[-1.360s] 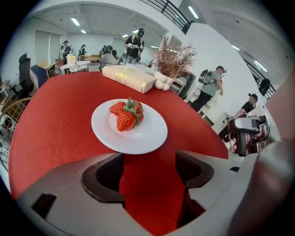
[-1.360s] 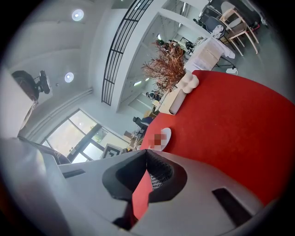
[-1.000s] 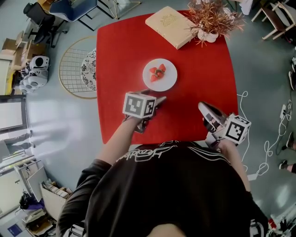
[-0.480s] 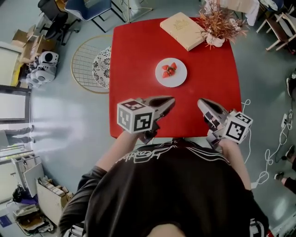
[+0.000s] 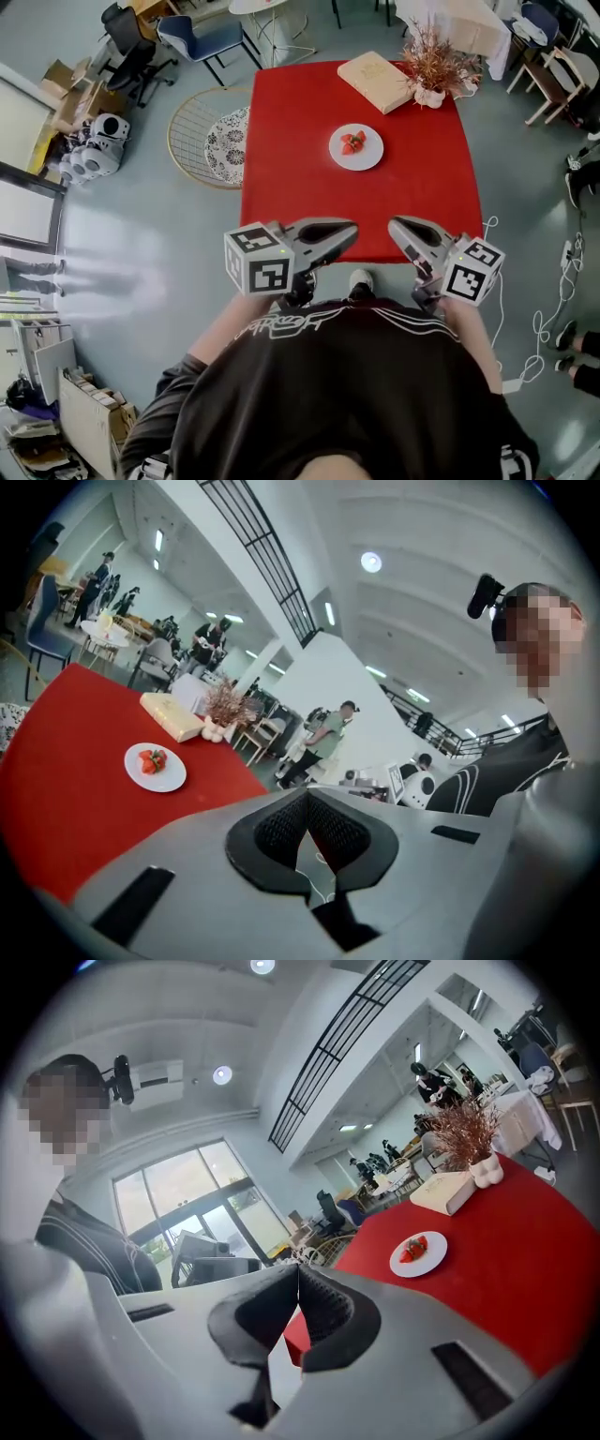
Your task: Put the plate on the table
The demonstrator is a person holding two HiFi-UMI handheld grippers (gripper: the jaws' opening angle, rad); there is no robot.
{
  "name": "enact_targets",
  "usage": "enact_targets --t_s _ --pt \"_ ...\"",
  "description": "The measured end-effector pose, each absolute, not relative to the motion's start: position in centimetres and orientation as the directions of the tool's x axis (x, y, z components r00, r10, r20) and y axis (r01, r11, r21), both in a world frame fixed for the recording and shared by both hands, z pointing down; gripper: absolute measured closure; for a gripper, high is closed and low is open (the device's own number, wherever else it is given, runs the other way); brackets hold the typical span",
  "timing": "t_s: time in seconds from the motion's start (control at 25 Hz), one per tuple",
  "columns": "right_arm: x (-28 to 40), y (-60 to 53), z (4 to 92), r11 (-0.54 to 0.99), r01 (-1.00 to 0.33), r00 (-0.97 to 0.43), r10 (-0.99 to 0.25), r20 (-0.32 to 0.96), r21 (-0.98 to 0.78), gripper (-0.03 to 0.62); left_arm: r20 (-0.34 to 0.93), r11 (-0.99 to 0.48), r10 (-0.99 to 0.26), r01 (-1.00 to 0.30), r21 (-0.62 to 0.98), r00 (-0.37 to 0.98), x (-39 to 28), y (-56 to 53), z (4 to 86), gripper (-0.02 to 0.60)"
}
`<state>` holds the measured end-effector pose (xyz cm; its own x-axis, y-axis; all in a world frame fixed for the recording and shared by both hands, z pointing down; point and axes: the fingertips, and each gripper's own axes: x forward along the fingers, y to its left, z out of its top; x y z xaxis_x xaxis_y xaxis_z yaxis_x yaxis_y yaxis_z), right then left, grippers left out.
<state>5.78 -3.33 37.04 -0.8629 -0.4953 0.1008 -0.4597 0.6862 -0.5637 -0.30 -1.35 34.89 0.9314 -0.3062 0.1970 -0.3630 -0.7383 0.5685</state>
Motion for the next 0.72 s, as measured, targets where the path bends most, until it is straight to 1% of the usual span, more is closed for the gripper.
enact_targets --t_s 0.2,0.52,0.72 --pt "3.6 1.7 35.9 0.687 -0.41 -0.879 -0.474 0.058 -0.599 0.586 0.166 -0.753 -0.313 -0.351 0.556 0.935 -2.5 3.4 33.9 0.575" --pt "2.2 7.8 36.5 0.682 -0.42 -0.879 -0.469 0.083 -0.599 0.586 0.155 -0.746 -0.302 -0.335 0.576 0.941 -3.4 8.7 34.6 0.575" --pt "1.8 9.1 36.1 0.691 -0.428 -0.876 -0.475 0.08 -0.583 0.586 0.148 -0.752 -0.292 -0.323 0.574 0.945 -3.6 10.0 34.3 0.575"
